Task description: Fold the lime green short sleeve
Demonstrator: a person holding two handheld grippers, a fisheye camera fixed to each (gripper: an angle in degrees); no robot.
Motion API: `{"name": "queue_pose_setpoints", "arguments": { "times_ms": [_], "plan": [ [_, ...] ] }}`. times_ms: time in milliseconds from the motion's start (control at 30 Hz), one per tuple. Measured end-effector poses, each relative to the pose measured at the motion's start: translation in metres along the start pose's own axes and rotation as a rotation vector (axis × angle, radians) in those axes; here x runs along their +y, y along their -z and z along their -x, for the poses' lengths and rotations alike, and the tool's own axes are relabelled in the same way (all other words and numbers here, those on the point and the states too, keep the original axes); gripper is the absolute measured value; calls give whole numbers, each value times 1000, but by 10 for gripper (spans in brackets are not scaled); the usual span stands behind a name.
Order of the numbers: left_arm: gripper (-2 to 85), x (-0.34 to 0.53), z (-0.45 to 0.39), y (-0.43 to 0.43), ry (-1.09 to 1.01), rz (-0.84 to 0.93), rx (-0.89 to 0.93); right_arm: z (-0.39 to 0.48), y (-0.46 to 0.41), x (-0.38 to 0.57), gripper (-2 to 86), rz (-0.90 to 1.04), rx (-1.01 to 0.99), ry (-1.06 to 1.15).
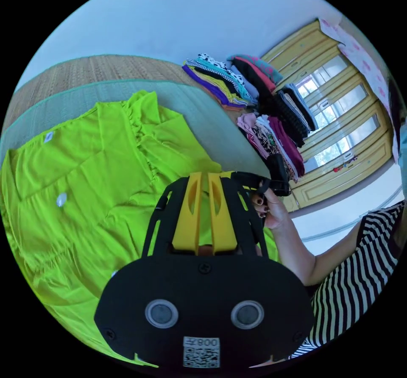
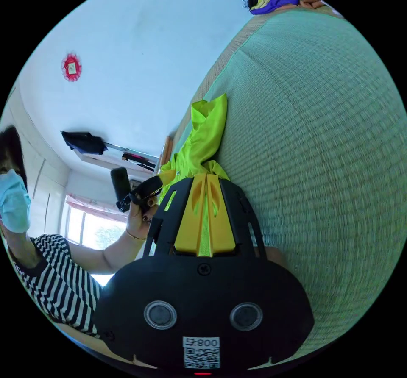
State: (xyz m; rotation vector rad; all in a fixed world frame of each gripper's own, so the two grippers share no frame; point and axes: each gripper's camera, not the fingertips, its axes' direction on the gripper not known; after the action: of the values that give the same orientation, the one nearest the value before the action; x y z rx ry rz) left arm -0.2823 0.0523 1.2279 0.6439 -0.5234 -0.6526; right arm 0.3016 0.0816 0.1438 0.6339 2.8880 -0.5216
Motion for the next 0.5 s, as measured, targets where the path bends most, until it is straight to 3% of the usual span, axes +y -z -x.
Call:
{"name": "queue_pose_setpoints", "arguments": {
  "times_ms": [267,500],
  "plan": [
    [40,104,8,128,255,-61,-83,33,27,-22,1,-65,-116,-50],
    [70,214,25,259,633,-306,-229,123,13,-64,1,17,42,16]
  ]
}}
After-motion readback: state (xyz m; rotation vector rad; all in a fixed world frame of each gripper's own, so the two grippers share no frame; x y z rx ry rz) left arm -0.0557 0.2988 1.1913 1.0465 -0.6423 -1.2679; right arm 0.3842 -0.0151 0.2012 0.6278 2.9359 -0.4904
